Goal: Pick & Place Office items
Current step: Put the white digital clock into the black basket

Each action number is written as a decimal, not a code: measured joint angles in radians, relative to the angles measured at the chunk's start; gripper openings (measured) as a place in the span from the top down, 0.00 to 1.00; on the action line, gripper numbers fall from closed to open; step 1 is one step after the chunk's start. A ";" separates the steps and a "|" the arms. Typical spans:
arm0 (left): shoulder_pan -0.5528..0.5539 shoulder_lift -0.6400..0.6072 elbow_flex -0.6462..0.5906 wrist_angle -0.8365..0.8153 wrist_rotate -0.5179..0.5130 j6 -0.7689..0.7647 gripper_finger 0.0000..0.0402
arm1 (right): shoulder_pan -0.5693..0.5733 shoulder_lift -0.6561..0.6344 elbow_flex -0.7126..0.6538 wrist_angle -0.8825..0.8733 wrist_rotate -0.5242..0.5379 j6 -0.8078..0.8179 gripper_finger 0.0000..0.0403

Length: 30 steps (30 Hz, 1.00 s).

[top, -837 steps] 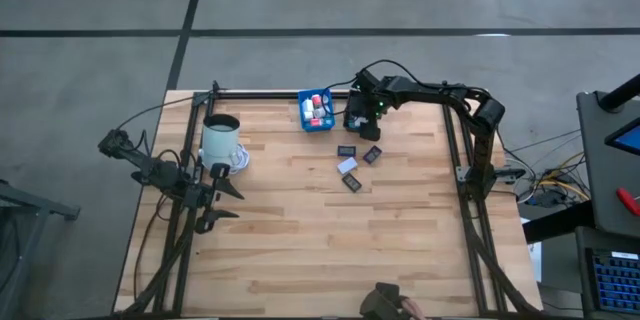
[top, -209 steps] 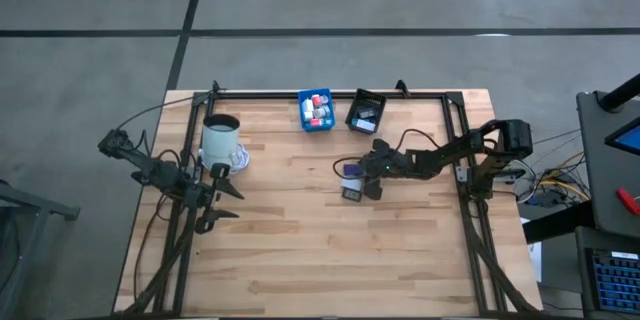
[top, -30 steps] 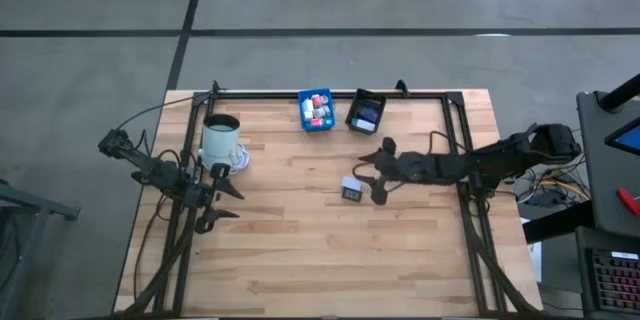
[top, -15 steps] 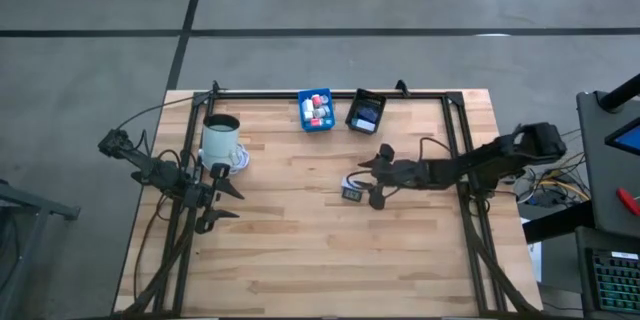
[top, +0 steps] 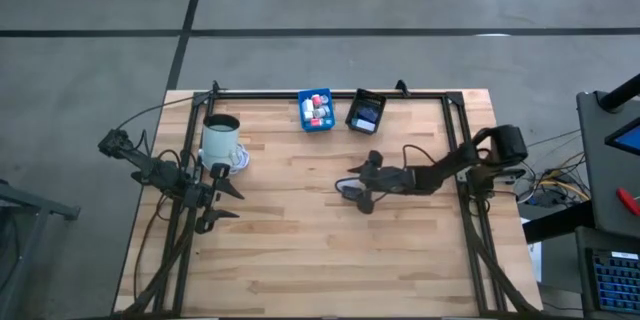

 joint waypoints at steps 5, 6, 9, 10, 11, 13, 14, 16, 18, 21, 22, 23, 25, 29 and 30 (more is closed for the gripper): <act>0.000 0.000 0.000 0.000 0.000 0.000 0.42 | 0.000 0.036 0.017 -0.002 0.000 -0.024 0.39; 0.000 0.000 0.000 0.000 0.000 0.000 0.42 | -0.001 0.036 0.018 -0.002 0.000 -0.025 0.40; 0.000 0.000 0.000 0.000 0.000 0.000 0.42 | -0.003 0.034 0.017 -0.022 0.007 -0.027 0.40; 0.000 0.000 0.000 0.000 0.000 0.000 0.42 | -0.003 0.034 0.017 -0.026 0.016 -0.028 0.41; 0.000 0.000 0.000 0.000 0.000 0.000 0.42 | -0.003 0.034 0.017 -0.033 0.023 -0.030 0.41; 0.000 0.000 0.000 0.000 0.000 0.000 0.42 | -0.006 0.034 0.016 -0.043 0.024 -0.030 0.40; 0.000 0.000 0.000 0.001 0.000 0.000 0.42 | -0.007 0.036 0.016 -0.046 0.024 -0.025 0.40; 0.000 0.001 0.000 0.000 0.000 0.000 0.42 | -0.012 0.036 0.015 -0.055 0.024 -0.007 0.40; 0.000 0.001 0.000 0.000 0.000 0.000 0.42 | -0.012 0.036 0.015 -0.066 0.023 0.007 0.40; 0.000 0.001 0.000 0.000 0.000 0.000 0.42 | -0.012 0.036 0.015 -0.069 0.023 0.008 0.40; 0.000 0.001 0.000 0.000 0.000 0.000 0.42 | -0.012 0.035 0.015 -0.071 0.023 0.009 0.40; 0.000 0.001 0.000 0.000 0.000 0.000 0.42 | -0.012 0.035 0.016 -0.076 0.022 0.011 0.40; 0.000 0.001 0.000 0.000 0.000 0.000 0.42 | -0.012 0.033 0.016 -0.086 0.012 0.012 0.40; 0.000 0.001 0.000 0.000 0.000 0.000 0.42 | -0.012 0.031 0.016 -0.094 -0.003 0.014 0.40; 0.000 0.001 0.000 0.000 0.000 0.000 0.42 | -0.011 0.029 0.016 -0.097 -0.005 0.014 0.40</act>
